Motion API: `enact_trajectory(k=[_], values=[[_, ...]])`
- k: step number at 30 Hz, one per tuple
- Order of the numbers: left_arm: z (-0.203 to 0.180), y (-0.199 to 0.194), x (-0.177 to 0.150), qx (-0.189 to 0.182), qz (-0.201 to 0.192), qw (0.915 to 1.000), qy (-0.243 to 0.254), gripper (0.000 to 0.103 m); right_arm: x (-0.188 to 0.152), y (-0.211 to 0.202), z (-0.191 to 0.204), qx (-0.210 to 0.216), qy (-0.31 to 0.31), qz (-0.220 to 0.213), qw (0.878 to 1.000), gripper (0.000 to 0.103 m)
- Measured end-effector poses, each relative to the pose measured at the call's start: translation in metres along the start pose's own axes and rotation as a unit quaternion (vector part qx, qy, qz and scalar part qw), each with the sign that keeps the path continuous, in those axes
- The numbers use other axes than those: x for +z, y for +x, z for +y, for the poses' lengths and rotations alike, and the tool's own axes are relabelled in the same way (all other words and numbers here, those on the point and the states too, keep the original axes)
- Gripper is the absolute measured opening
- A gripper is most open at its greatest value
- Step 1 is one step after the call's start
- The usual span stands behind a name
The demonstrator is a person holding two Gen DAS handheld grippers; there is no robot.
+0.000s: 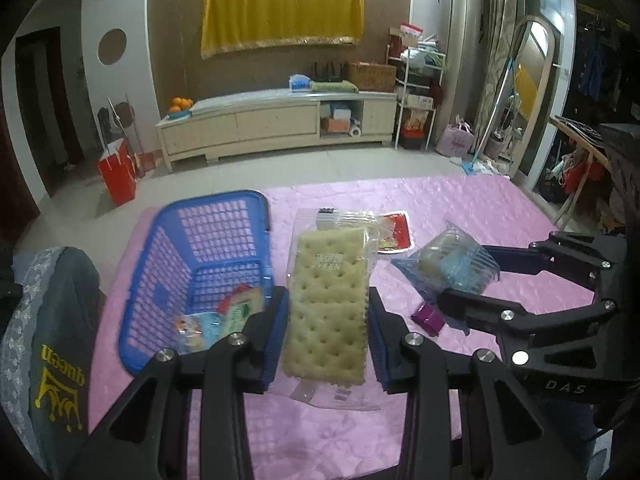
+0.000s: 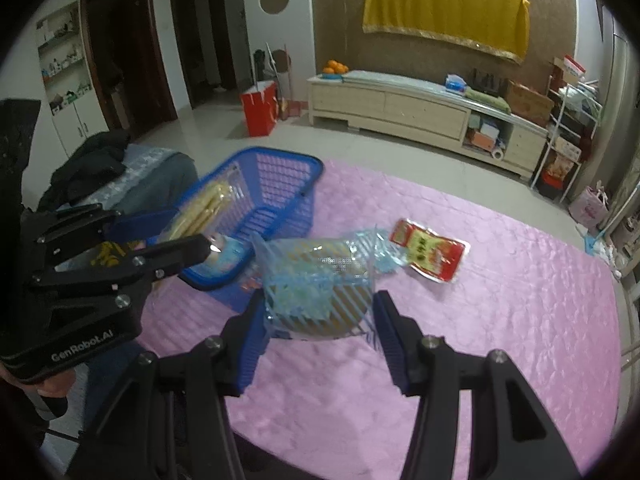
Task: Organize snacks
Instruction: 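Carry both bags over the blue basket and open the left tool to drop the crackers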
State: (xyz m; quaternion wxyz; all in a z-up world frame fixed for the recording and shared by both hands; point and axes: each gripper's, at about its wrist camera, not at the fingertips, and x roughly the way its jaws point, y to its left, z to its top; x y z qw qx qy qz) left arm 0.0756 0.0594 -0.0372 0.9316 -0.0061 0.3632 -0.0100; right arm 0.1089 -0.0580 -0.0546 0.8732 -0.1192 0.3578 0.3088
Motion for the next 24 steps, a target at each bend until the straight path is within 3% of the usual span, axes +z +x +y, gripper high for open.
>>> enact_trajectory(k=[13,24], values=[[0.068,-0.029,0.004,0.028,-0.016,0.9994,-0.011,0.035,0.037,0.017,0.041,0.023,-0.007,-0.016,1.0,0.058],[0.108,0.001,0.006,0.03,0.013,0.9989,-0.035,0.035,0.051,0.068,0.058,0.036,-0.012,0.016,0.999,0.057]])
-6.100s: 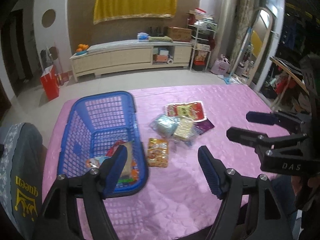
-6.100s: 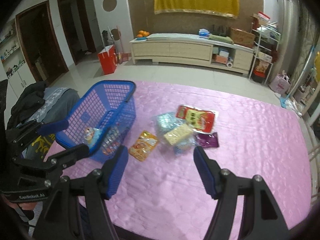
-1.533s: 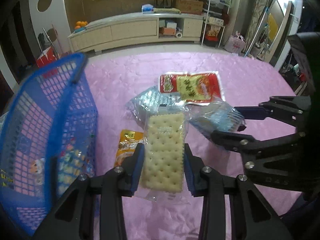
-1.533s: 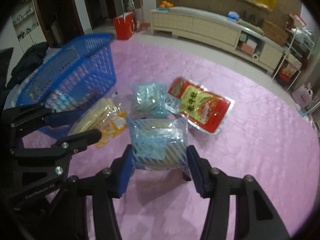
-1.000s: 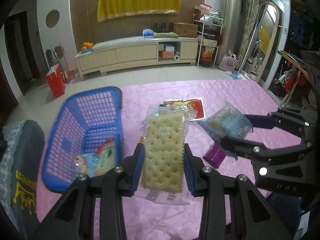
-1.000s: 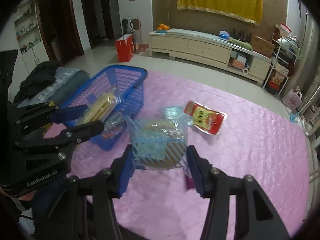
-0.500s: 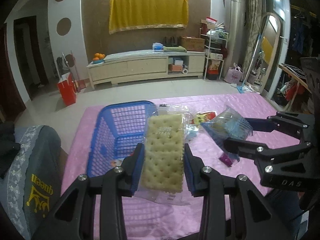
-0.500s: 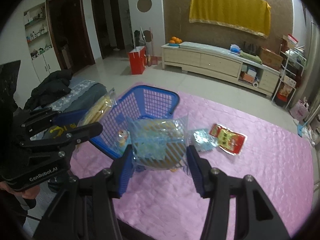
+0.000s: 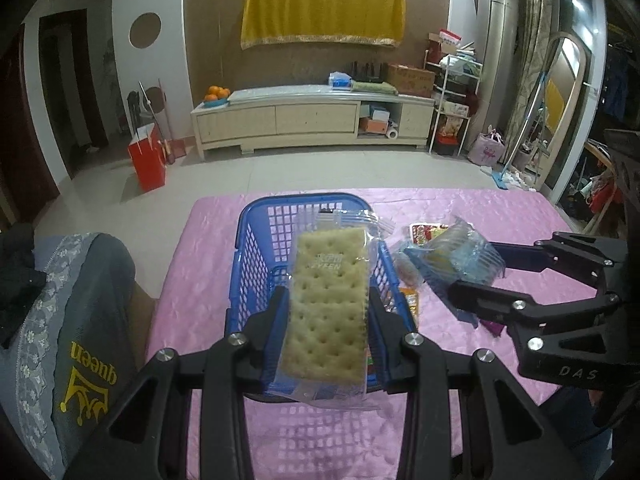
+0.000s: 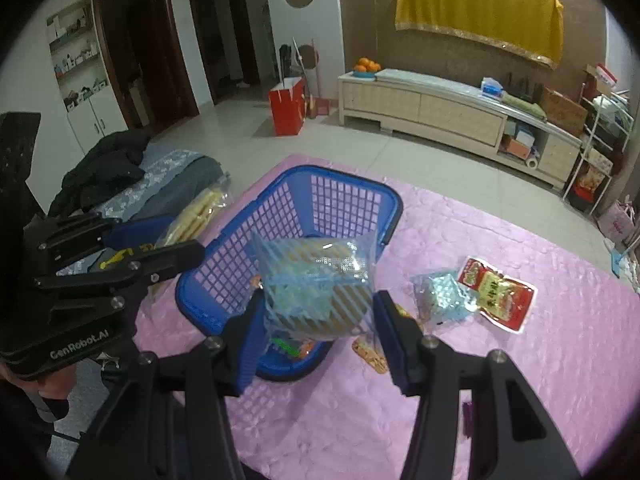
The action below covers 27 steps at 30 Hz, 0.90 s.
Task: Organize snacks
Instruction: 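Carry both bags over the blue basket and open the left tool to drop the crackers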
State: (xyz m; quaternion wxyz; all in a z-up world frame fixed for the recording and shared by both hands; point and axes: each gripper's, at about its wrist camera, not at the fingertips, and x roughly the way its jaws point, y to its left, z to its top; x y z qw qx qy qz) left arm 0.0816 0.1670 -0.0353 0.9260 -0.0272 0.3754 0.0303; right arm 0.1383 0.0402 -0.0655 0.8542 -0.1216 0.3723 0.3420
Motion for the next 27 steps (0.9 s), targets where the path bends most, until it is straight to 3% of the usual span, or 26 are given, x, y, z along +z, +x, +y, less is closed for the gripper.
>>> enact_trajectory(k=[16,21,22,23,24,27], values=[[0.031,0.089,0.002,-0.018,0.074,0.997,-0.015,0.035,0.019,0.062,-0.023,-0.001,0.007,0.037,0.999,0.058],[0.028,0.105,0.007,-0.016,0.072,0.9973,-0.005,0.036,0.018,0.068,-0.034,-0.001,0.017,0.041,0.999,0.058],[0.028,0.107,0.009,-0.009,0.066,0.9978,-0.007,0.037,0.017,0.069,-0.035,-0.001,0.02,0.043,0.999,0.057],[0.027,0.108,0.01,-0.002,0.061,0.9981,-0.005,0.049,0.016,0.069,-0.036,-0.001,0.021,0.045,0.999,0.058],[0.026,0.109,0.011,0.002,0.058,0.9983,0.0,0.07,0.016,0.069,-0.037,-0.002,0.02,0.046,0.999,0.058],[0.02,0.109,0.009,0.007,0.053,0.9985,0.01,0.075,0.013,0.066,-0.04,-0.004,0.02,0.047,0.999,0.058]])
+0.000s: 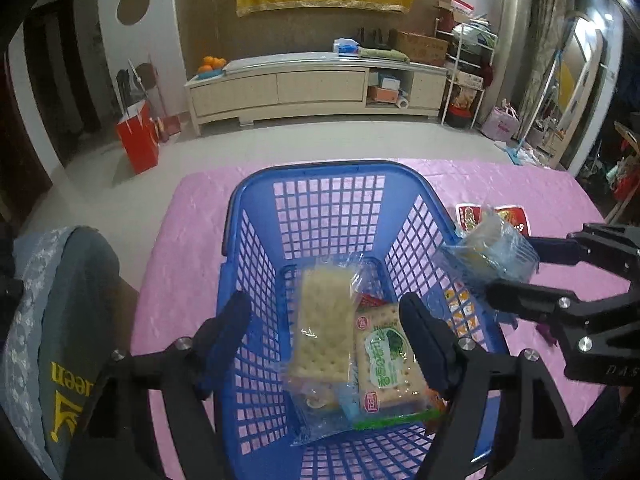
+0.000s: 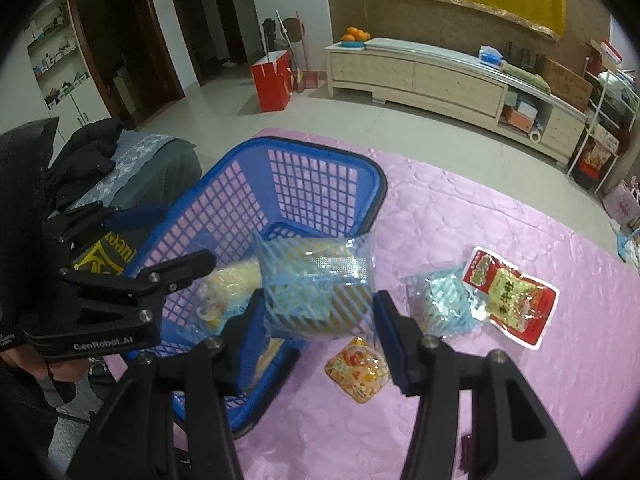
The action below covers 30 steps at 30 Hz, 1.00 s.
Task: Organize snacks
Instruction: 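Carry both bags over the blue basket and open the left tool to drop the crackers, then lower the blue-striped bag into the basket and open the right tool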
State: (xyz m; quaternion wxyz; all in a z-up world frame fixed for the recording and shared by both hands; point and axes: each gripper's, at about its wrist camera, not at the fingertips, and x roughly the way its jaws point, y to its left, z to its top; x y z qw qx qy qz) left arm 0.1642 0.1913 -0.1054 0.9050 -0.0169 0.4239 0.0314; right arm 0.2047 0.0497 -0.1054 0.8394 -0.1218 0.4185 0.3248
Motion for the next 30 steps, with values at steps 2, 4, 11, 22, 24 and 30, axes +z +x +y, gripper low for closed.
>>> enact_trajectory(k=[2,4,11,22,24,30], values=[[0.001,0.0,-0.002,-0.004,0.007,1.0,-0.003,0.075,0.0,-0.003,-0.001,0.001,0.004,-0.001,1.0,0.058],[0.004,-0.002,-0.004,-0.007,0.011,0.9999,-0.009,0.075,0.0,-0.007,-0.002,0.006,0.007,-0.003,1.0,0.058],[0.013,-0.02,-0.008,-0.015,0.01,0.9997,-0.019,0.075,0.004,-0.017,0.007,0.012,0.003,-0.01,1.0,0.058],[0.04,-0.041,-0.013,-0.01,0.004,0.9989,-0.045,0.075,0.016,-0.011,0.035,0.014,-0.034,-0.006,0.999,0.058],[0.044,-0.042,-0.015,-0.01,0.003,0.9989,-0.046,0.075,0.018,-0.006,0.037,0.009,-0.039,-0.001,0.999,0.058],[0.054,-0.035,-0.013,-0.008,0.005,0.9983,-0.058,0.075,0.025,0.012,0.039,0.002,-0.047,0.018,0.999,0.058]])
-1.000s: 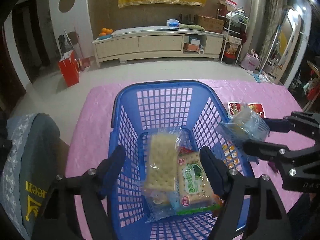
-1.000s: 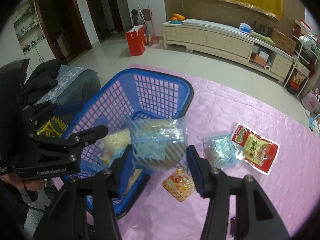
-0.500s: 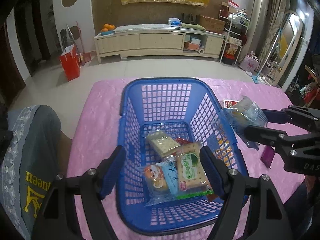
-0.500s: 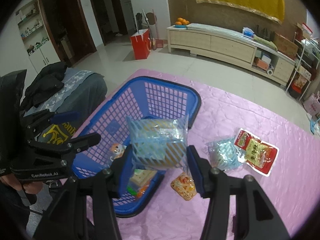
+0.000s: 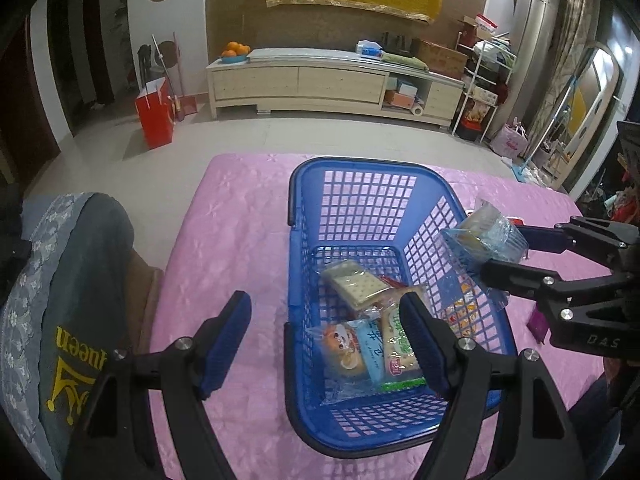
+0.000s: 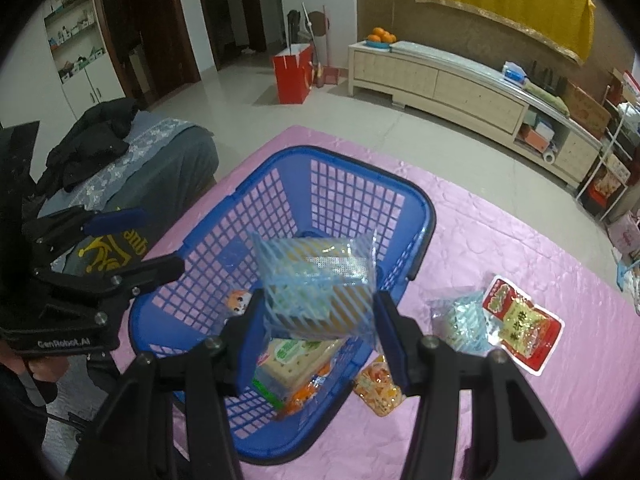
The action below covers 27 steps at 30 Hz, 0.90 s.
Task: Organize snacks
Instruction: 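Lower the blue-striped bag into the basket and open the right tool, then withdraw both open tools from the basket toward the purple and orange packets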
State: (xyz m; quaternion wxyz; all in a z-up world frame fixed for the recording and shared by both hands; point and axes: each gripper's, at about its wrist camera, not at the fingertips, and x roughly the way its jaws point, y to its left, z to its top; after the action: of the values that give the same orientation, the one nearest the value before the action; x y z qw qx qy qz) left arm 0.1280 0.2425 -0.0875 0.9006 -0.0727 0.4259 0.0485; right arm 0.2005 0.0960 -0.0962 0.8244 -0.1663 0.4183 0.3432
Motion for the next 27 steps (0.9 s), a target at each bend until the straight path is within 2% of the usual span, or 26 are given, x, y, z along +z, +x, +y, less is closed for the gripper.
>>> enact_trajectory(k=[15,20,21,24,27], values=[[0.007,0.017,0.002,-0.004,0.008,0.9999,-0.01,0.075,0.011,0.036,0.007,-0.031,-0.03,0.04,0.998,0.058],[0.012,0.019,0.001,-0.001,0.009,0.9999,-0.014,0.075,0.01,0.054,0.013,-0.076,-0.065,0.06,0.993,0.069],[0.012,0.02,0.0,0.0,0.01,0.9999,-0.014,0.075,0.009,0.053,0.013,-0.076,-0.069,0.058,0.993,0.07],[0.01,0.019,-0.001,0.0,0.011,0.9998,-0.015,0.075,0.007,0.043,0.012,-0.09,-0.069,0.042,0.993,0.082],[0.007,0.017,-0.003,-0.001,0.012,0.9999,-0.012,0.075,0.005,0.026,0.006,-0.083,-0.054,0.028,0.995,0.083]])
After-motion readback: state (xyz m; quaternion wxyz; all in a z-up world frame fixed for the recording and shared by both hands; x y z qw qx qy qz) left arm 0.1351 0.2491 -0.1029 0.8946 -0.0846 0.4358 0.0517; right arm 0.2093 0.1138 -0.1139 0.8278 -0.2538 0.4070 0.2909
